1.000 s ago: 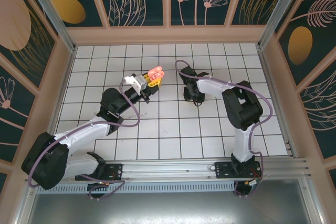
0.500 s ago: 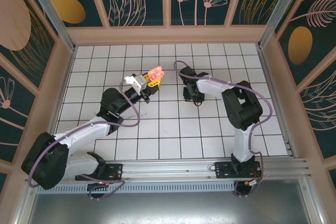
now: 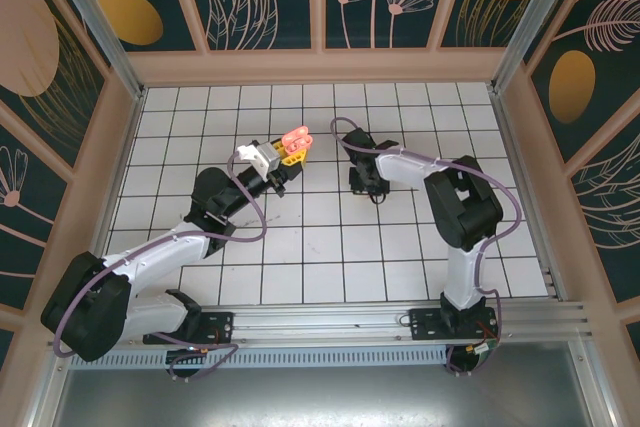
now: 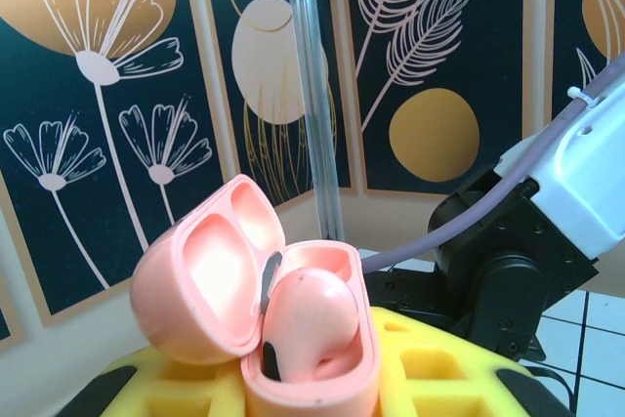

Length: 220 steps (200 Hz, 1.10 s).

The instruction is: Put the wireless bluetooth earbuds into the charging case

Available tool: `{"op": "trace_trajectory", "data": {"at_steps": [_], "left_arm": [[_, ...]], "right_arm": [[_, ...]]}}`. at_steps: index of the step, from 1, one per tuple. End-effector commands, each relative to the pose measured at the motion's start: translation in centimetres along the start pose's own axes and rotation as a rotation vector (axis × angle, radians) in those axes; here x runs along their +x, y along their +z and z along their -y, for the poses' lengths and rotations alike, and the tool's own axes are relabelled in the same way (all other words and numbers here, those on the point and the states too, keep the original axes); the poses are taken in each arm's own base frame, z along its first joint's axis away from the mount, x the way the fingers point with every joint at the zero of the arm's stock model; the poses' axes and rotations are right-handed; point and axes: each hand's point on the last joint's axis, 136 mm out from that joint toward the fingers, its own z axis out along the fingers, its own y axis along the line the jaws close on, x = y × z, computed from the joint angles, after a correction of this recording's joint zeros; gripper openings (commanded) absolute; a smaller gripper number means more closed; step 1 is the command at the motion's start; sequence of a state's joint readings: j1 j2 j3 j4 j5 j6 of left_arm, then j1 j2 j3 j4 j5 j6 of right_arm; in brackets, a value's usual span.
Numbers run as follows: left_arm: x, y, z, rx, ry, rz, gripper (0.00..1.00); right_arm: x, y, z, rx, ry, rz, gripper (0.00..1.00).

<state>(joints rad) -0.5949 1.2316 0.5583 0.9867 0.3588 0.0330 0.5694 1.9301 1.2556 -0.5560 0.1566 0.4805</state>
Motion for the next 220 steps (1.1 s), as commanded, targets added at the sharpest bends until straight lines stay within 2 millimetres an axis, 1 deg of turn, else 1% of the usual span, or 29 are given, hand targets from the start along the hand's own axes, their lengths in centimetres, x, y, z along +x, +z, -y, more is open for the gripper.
{"op": "trace_trajectory", "data": {"at_steps": [1, 50, 66, 84, 104, 128, 160, 186, 220], "left_arm": [[-1.8, 0.5, -0.1, 0.005, 0.01, 0.04, 0.0], [-1.7, 0.7, -0.2, 0.006, 0.013, 0.034, 0.0], [-1.7, 0.8, -0.2, 0.006, 0.011, 0.034, 0.0], [-1.6, 0.8, -0.2, 0.007, 0.014, 0.031, 0.0], [-1.6, 0.9, -0.1, 0.011, 0.019, 0.03, 0.0], [-1.4, 1.1, -0.1, 0.018, 0.03, 0.022, 0.0], [-1.1, 1.4, 0.0, 0.03, 0.036, 0.01, 0.0], [-0.9, 1.7, 0.1, 0.045, 0.04, 0.004, 0.0], [-0.8, 2.3, 0.6, 0.088, 0.055, -0.003, 0.0]], "right_arm": [[0.7, -1.3, 0.2, -0.009, -0.001, 0.002, 0.25], [-0.7, -4.1, 0.1, -0.055, 0.025, 0.091, 0.24], [-1.3, -5.5, 0.0, -0.082, 0.035, 0.137, 0.24], [-2.3, -7.7, -0.3, -0.121, 0.046, 0.205, 0.24], [-4.0, -11.3, -0.9, -0.182, 0.058, 0.308, 0.24], [-5.8, -16.4, -1.9, -0.263, 0.052, 0.437, 0.24], [-7.5, -22.9, -3.1, -0.359, 0.039, 0.598, 0.24], [-8.5, -27.9, -4.0, -0.456, 0.035, 0.712, 0.25], [-8.8, -34.0, -5.2, -0.556, 0.002, 0.843, 0.25]]}}
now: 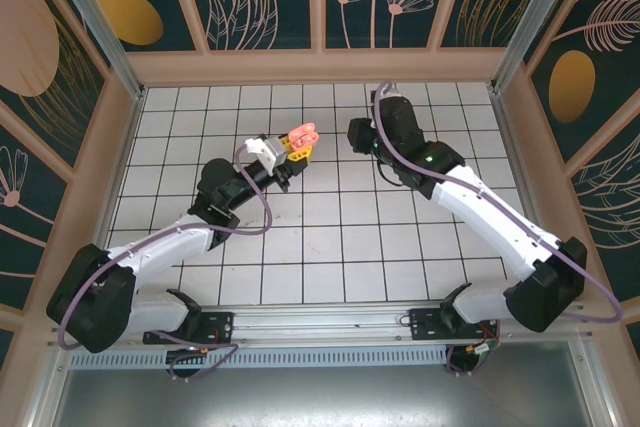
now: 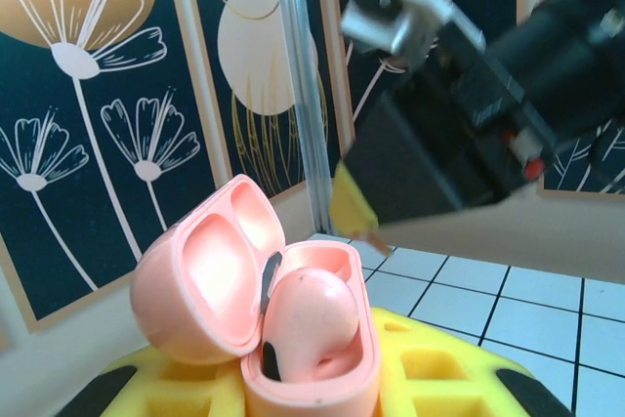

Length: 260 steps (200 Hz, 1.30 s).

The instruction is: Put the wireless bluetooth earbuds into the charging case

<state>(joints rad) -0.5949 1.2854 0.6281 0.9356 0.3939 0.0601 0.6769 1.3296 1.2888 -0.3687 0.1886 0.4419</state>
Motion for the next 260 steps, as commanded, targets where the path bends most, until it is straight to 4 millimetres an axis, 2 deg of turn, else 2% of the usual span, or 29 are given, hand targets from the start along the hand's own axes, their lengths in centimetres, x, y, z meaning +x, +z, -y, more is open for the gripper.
{"op": "trace_trajectory", "data": {"at_steps": [1, 27, 48, 92, 150, 260], "left_arm": [[-1.2, 0.8, 0.6, 0.051, 0.043, 0.028, 0.0], [-1.0, 1.4, 0.8, 0.079, 0.054, 0.019, 0.0], [-1.0, 1.8, 1.1, 0.105, 0.053, 0.019, 0.0], [-1.3, 2.5, 1.1, 0.122, 0.042, 0.032, 0.0], [-2.4, 3.0, 1.3, 0.133, 0.024, 0.065, 0.0], [-3.3, 3.3, 1.5, 0.139, 0.021, 0.085, 0.0]], "right_arm": [[-4.9, -3.4, -3.2, -0.102, -0.023, 0.163, 0.25], [-6.9, -6.0, -5.5, -0.186, -0.041, 0.247, 0.25], [-7.7, -7.6, -6.9, -0.257, -0.062, 0.29, 0.25], [-6.9, -8.9, -9.3, -0.379, -0.126, 0.322, 0.26], [-5.1, -8.4, -10.4, -0.436, -0.15, 0.318, 0.26], [-3.1, -6.0, -9.9, -0.417, -0.141, 0.284, 0.26]]}}
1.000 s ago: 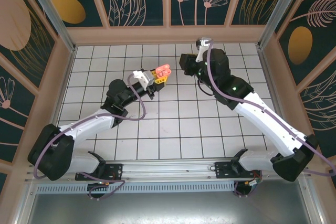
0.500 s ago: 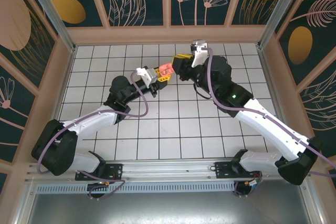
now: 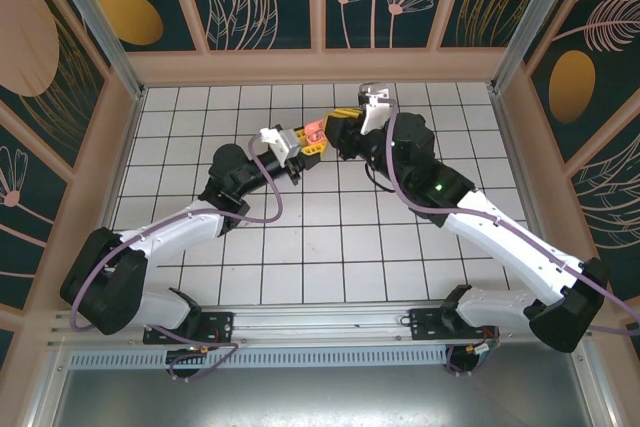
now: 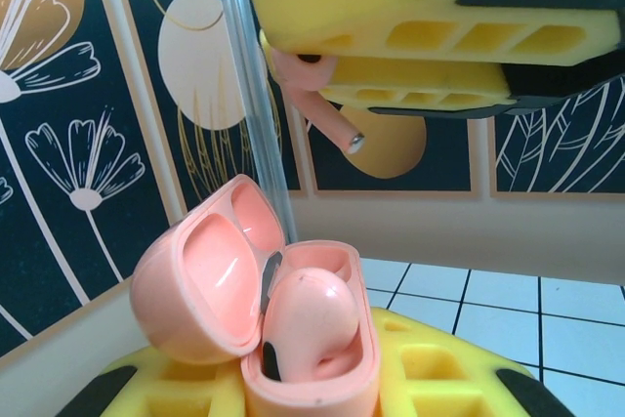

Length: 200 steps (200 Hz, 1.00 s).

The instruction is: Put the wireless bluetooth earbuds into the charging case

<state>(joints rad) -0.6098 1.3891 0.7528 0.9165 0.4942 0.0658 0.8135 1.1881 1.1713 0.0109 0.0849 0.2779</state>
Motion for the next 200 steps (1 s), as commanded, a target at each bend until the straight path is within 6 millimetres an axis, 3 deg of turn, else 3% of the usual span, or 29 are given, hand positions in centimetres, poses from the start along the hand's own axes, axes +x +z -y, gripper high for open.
{"op": "trace_trajectory", "data": {"at_steps": [1, 200], "left_arm": [[-2.6, 0.5, 0.3, 0.024, 0.021, 0.073, 0.0], [-3.6, 0.6, 0.7, 0.032, 0.026, 0.096, 0.0]], "right_arm": [[-0.1, 0.5, -0.6, -0.026, 0.003, 0.025, 0.26], [2.2, 1.5, 2.1, 0.037, 0.031, -0.006, 0.25]]}}
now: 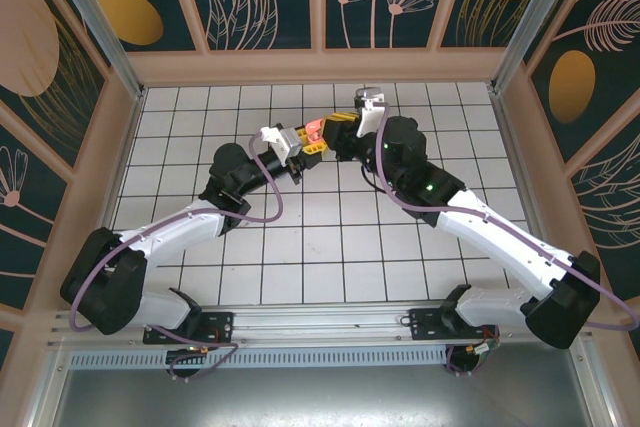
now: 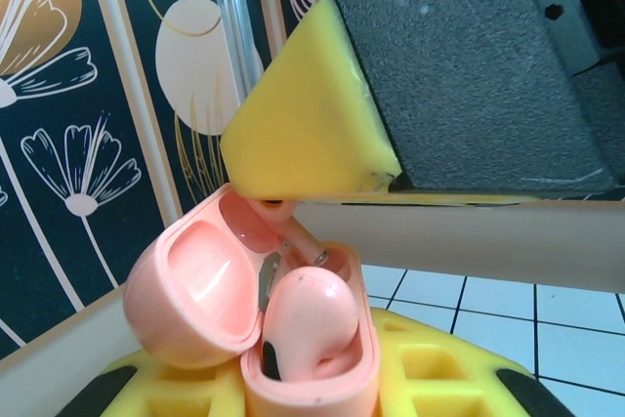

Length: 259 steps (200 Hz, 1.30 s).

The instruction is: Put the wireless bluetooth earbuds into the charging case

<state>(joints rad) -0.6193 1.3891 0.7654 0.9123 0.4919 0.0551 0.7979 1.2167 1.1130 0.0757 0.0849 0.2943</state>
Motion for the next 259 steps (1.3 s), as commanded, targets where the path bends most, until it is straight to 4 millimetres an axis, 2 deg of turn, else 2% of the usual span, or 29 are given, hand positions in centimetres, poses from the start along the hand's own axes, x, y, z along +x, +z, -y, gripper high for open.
{"op": "trace_trajectory", "data": {"at_steps": [1, 70, 191, 235, 259], "left_arm": [[-3.1, 0.4, 0.5, 0.026, 0.033, 0.086, 0.0], [-3.6, 0.4, 0.6, 0.028, 0.036, 0.1, 0.0], [-3.9, 0.6, 0.2, 0.013, 0.041, 0.104, 0.0], [-3.9, 0.7, 0.2, 0.013, 0.039, 0.102, 0.0], [-3.8, 0.7, 0.3, 0.015, 0.037, 0.099, 0.0]], "right_arm": [[0.3, 0.2, 0.8, 0.015, 0.016, 0.008, 0.25], [1.4, 0.4, 1.0, 0.009, -0.007, -0.023, 0.24], [5.9, 0.6, -0.2, -0.007, -0.175, -0.113, 0.24], [6.3, 0.5, 0.0, 0.003, -0.184, -0.12, 0.26], [5.9, 0.5, 0.1, 0.016, -0.178, -0.111, 0.31]]}}
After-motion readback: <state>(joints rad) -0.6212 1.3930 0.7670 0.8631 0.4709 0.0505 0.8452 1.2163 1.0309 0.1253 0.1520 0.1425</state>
